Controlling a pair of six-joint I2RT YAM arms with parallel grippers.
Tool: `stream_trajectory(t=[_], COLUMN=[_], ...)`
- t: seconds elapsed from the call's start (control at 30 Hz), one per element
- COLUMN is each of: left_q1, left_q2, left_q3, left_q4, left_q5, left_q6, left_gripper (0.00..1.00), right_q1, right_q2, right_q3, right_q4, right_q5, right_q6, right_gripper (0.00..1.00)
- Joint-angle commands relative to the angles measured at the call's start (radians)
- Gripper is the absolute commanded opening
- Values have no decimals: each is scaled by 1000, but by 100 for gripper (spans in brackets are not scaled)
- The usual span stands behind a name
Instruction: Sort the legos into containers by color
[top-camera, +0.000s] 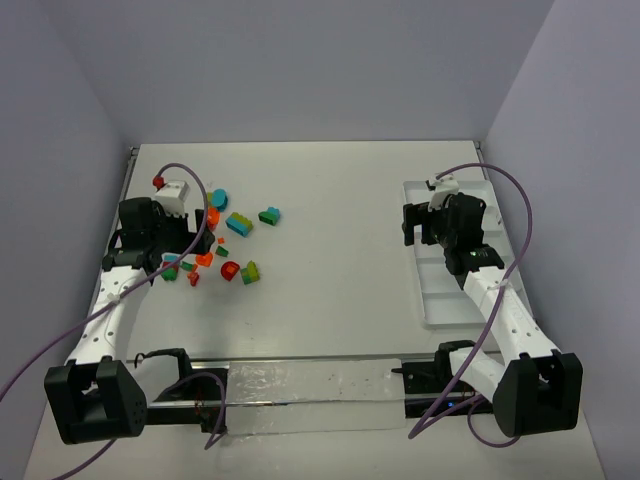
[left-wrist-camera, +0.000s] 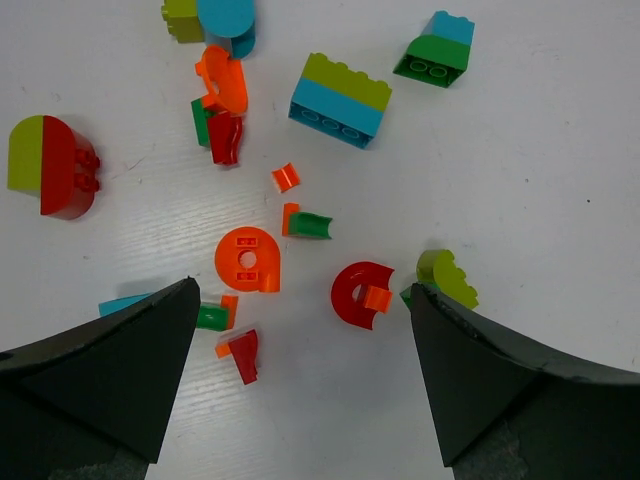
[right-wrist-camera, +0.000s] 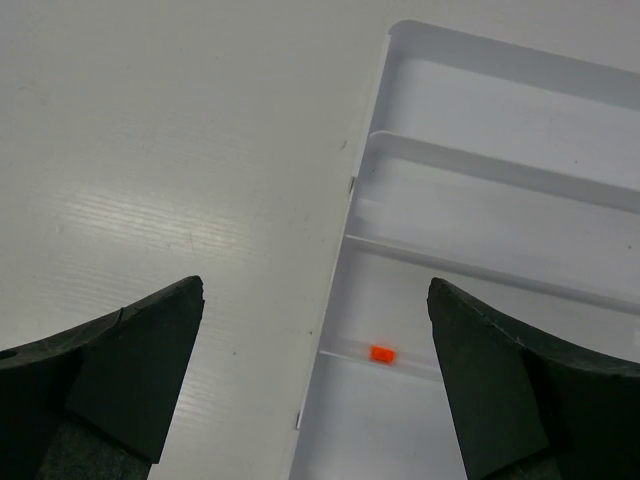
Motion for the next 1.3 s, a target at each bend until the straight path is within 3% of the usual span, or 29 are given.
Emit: stream_trajectory(t=[0.0, 0.13, 0.27, 0.4, 0.77, 1.27], left_q1=[2, 2, -3, -31, -345, -364], left_q2=[-43, -89, -129, -95, 101, 248], left_q3=[11, -4, -16, 12, 37, 1], left_q4=[24, 40, 27, -16, -61, -61], left_q5=[34, 92, 248, 308, 226, 163], left_q6=[20, 64, 170, 248, 439, 706], left_gripper=[99, 99, 99, 99, 84, 77], right_q1=[8, 8, 7, 8, 7, 8], right_q2=[3, 6, 9, 14, 56, 82], right_q3=[44, 46, 48, 51, 68, 78], right_q4=[2, 0, -3, -10, -34, -48], right_q5=[-11, -17, -20, -27, -55, -66], right_q6=[-5, -5, -2, -4, -7, -9], right_gripper=[100, 100, 100, 100, 100, 100])
